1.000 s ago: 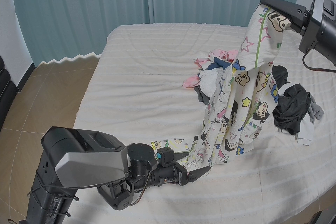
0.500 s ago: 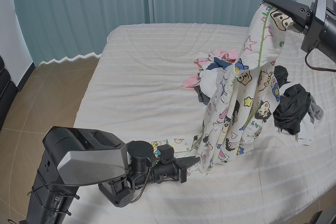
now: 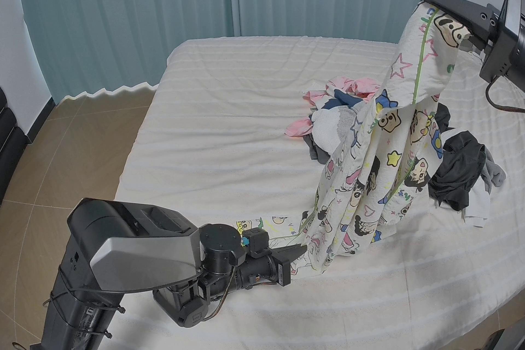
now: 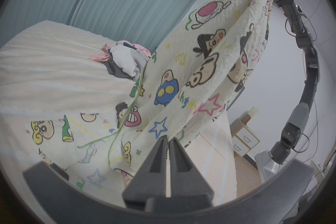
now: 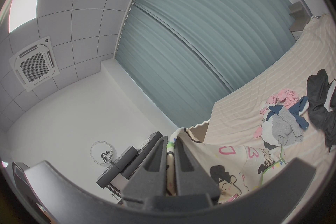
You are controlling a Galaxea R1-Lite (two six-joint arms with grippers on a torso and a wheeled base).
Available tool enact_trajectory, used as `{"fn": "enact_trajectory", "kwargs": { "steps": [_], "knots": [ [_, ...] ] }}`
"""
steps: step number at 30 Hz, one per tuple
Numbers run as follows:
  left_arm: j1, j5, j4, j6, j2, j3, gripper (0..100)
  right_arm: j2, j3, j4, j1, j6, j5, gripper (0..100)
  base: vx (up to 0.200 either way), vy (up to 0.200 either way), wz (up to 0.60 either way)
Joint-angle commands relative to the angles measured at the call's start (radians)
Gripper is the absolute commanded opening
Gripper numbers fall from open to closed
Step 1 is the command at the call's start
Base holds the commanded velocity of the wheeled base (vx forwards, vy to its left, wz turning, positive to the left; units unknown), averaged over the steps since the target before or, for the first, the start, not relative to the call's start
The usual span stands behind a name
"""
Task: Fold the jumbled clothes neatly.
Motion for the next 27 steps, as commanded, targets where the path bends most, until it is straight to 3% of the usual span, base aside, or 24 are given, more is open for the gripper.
{"fn": "enact_trajectory", "kwargs": {
  "steps": [1,2,3,9,19,27],
  "knots": [
    [-0.009,0.002,-0.018,0.004,-0.011,0.031,0,-0.011,0.002,-0.001,0.003,0.0,0.002,0,0.0,0.0,0.0],
    [-0.011,0.004,-0.018,0.004,-0.013,0.036,0,-0.017,0.003,-0.001,0.003,0.001,0.003,0,0.0,0.0,0.0],
    [-0.011,0.004,-0.018,0.003,-0.013,0.036,100,-0.019,0.003,-0.001,0.003,0.001,0.003,0,0.0,0.0,0.0],
    [-0.027,0.057,-0.018,-0.007,-0.038,0.037,100,-0.019,-0.011,0.001,0.042,0.0,0.014,0,0.0,0.0,0.0],
    [-0.017,0.074,-0.018,0.007,-0.088,0.068,100,0.009,-0.075,0.002,0.136,0.0,0.026,0,0.0,0.0,0.0],
    [0.135,0.059,-0.018,0.134,-0.122,0.059,100,0.004,-0.106,0.05,0.171,0.0,0.026,0,0.0,0.0,0.0]
  ]
}}
